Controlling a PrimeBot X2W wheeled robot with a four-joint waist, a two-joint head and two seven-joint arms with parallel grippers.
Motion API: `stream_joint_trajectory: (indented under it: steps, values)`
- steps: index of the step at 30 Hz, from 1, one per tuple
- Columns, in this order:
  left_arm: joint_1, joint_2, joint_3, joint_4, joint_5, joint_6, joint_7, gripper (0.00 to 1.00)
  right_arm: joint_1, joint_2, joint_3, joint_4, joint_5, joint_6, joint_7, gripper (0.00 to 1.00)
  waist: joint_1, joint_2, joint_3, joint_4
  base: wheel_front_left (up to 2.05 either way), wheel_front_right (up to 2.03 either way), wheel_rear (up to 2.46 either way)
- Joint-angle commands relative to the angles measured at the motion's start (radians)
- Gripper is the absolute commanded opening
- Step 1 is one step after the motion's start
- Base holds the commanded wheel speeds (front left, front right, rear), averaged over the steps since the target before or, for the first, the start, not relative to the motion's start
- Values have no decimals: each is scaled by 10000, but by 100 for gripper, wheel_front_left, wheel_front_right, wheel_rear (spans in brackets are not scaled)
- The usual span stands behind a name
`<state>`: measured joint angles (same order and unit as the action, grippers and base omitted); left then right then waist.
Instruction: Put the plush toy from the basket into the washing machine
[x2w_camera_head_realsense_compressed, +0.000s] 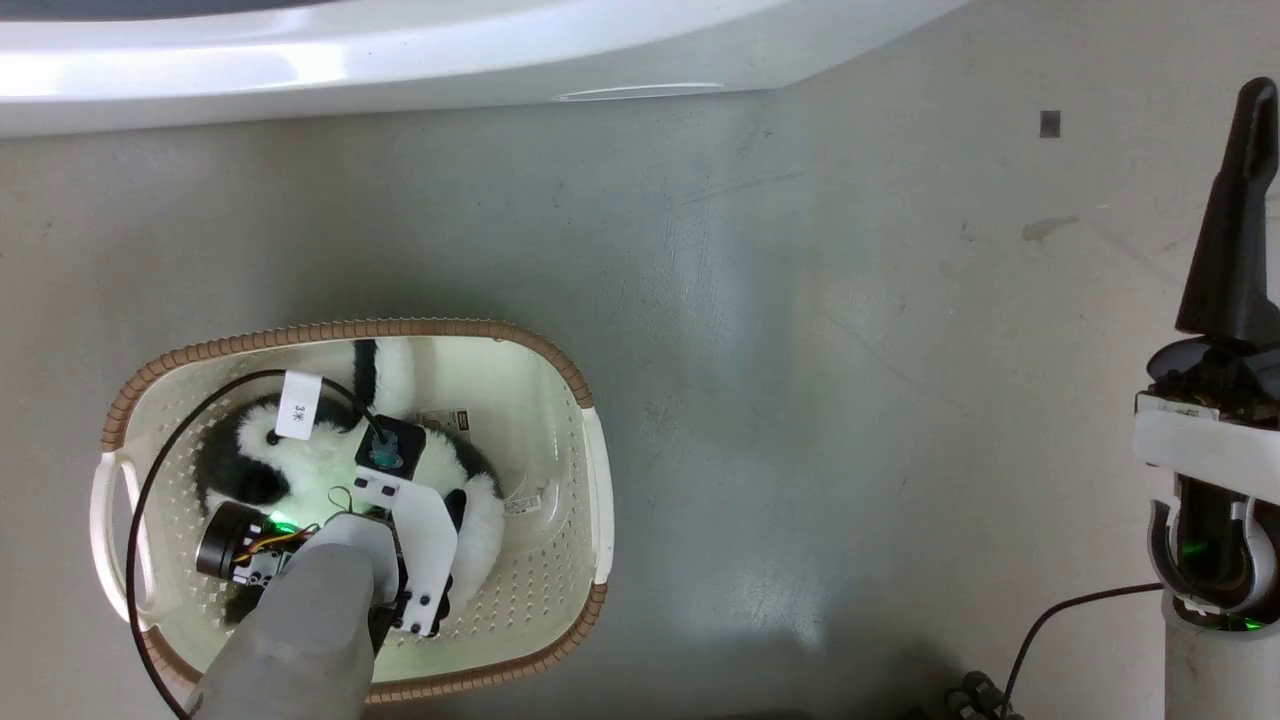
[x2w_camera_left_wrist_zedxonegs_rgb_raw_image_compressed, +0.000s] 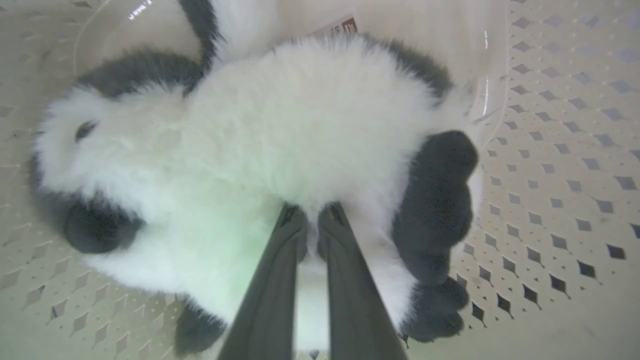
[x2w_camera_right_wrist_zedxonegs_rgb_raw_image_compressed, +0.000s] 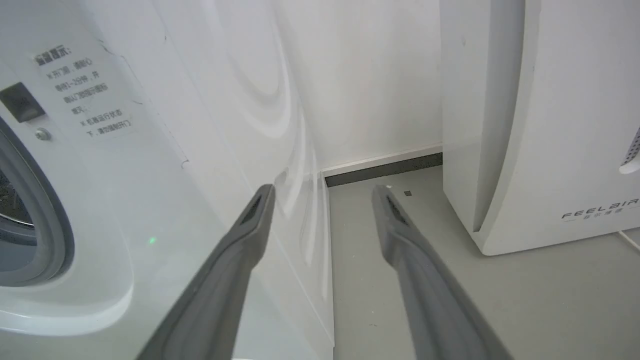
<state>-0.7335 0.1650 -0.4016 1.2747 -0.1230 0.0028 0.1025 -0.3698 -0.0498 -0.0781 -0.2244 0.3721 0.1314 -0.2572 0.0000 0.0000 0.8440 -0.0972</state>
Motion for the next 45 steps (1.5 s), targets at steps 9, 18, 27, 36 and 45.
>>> stream_joint_trajectory:
  steps: [9,18,27,36,45]
  values:
    - [141,-36,-136,161,-165,-153,-205,0,-3,-4,-75,83,-4,-7,-45,100,0,0,-547,76,0,0,0]
    - [479,-390,-109,161,-527,-547,-830,0,470,-4,-97,434,-80,-7,-45,100,0,0,-1813,338,0,0,0]
    - [1153,-660,-354,161,-654,-868,-1406,0,1218,-4,-95,774,-203,-7,-45,100,0,0,-3454,761,0,0,0]
    - [2107,-870,-583,161,-820,-1061,-2244,0,2240,-4,-108,1031,-318,-7,-45,100,0,0,-5128,1217,0,0,0]
    - [2767,-998,-764,160,-948,-1064,-3115,0,3102,-4,-120,1207,-343,-7,-45,100,0,0,-6421,1584,0,0,0]
